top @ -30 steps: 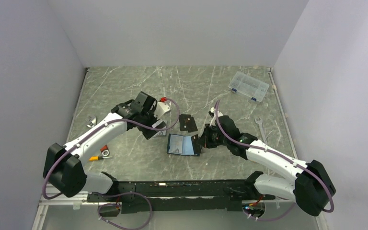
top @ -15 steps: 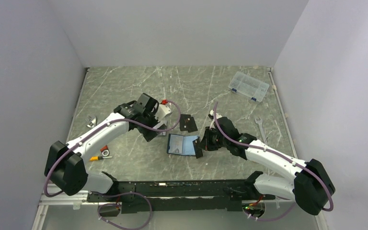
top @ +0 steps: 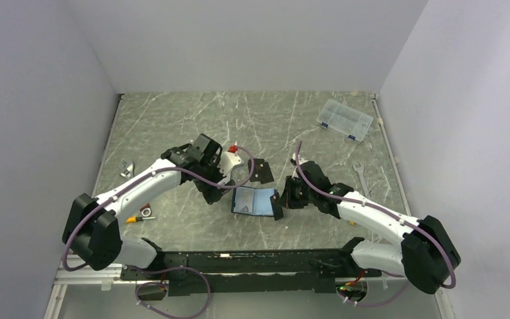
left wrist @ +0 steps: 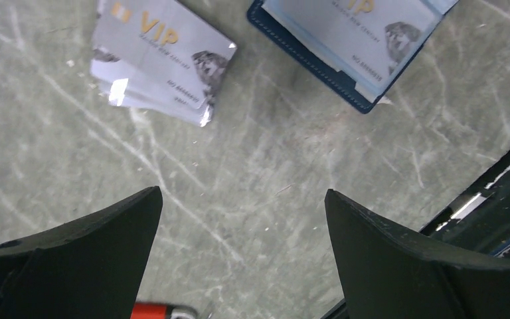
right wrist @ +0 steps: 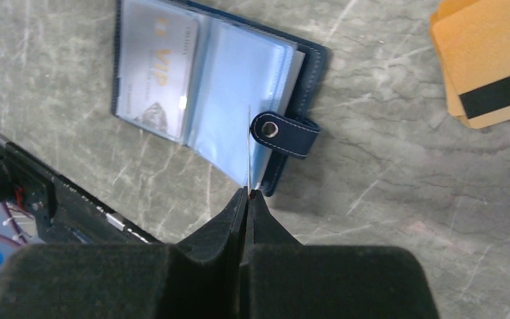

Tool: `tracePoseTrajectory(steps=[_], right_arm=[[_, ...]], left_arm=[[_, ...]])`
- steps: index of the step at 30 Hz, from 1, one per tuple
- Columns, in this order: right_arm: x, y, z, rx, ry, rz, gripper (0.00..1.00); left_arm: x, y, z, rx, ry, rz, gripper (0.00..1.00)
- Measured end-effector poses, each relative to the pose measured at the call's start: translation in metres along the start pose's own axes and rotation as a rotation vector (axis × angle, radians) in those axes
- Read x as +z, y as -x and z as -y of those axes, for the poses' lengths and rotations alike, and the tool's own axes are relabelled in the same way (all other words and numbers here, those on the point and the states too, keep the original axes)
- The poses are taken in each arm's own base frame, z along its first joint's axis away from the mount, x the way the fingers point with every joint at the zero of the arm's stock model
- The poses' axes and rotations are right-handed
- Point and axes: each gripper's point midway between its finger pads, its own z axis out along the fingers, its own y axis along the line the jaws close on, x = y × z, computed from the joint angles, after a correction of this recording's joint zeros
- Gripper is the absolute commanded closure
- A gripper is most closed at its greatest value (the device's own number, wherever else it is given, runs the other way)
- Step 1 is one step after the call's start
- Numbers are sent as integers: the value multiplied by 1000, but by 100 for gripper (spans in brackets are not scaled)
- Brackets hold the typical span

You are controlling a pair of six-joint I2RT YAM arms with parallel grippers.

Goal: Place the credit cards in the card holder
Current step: Turn over the card slot in the card holder.

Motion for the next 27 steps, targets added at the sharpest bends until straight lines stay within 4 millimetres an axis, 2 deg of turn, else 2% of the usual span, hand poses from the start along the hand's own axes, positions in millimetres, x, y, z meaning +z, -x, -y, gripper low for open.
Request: tracePoseTrajectory(steps=[6, 12, 14, 16, 20, 27], right_arm=[[3, 1, 14, 32, -39, -12, 100], [0, -1, 24, 52, -49, 0, 100], [-1, -4, 26, 57, -47, -1, 100], [-1, -8, 26, 62, -40, -7, 100], [-3, -13, 26, 67, -25, -12, 100], [-16, 1, 13, 62, 46, 58, 100]], left_arm=[[20, -13, 32, -46, -148, 14, 1], [30, 4, 60, -142, -325, 85, 20], [37, 10, 65, -176, -365, 98, 31], [44, 14, 68, -205, -389, 102, 42], [53, 20, 66, -254, -401, 116, 52], [66, 20, 57, -350, -418, 110, 47]])
